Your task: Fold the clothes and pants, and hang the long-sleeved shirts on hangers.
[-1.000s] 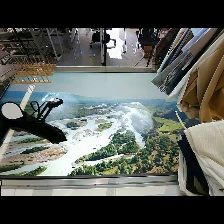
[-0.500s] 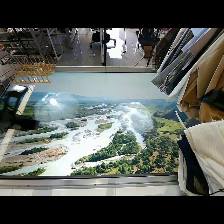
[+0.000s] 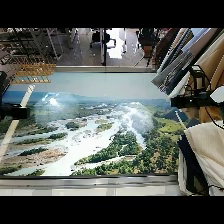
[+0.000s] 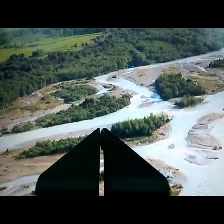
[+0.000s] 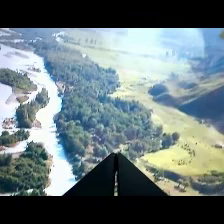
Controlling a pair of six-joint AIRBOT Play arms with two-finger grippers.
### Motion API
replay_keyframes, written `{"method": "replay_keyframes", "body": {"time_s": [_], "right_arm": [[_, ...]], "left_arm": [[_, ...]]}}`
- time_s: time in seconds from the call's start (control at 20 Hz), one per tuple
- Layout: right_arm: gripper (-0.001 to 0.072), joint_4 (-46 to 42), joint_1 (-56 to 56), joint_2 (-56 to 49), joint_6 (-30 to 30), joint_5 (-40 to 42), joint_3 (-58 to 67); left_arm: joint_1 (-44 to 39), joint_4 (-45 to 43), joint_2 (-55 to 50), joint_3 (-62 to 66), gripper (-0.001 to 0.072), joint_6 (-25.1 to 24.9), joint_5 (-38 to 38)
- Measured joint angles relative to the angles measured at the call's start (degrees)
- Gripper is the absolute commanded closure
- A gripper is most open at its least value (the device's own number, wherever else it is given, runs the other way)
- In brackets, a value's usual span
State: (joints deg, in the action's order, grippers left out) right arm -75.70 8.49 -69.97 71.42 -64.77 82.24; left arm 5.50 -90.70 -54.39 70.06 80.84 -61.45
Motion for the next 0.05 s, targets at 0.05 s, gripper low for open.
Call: {"method": "replay_keyframes", "body": {"time_s": [0.05], "right_arm": [[0.0673,-0.2,-0.2,0.0,-0.2,1.7,0.0]], "left_arm": [[0.0,0.0,0.0,0.0,0.0690,0.0,0.3]]}}
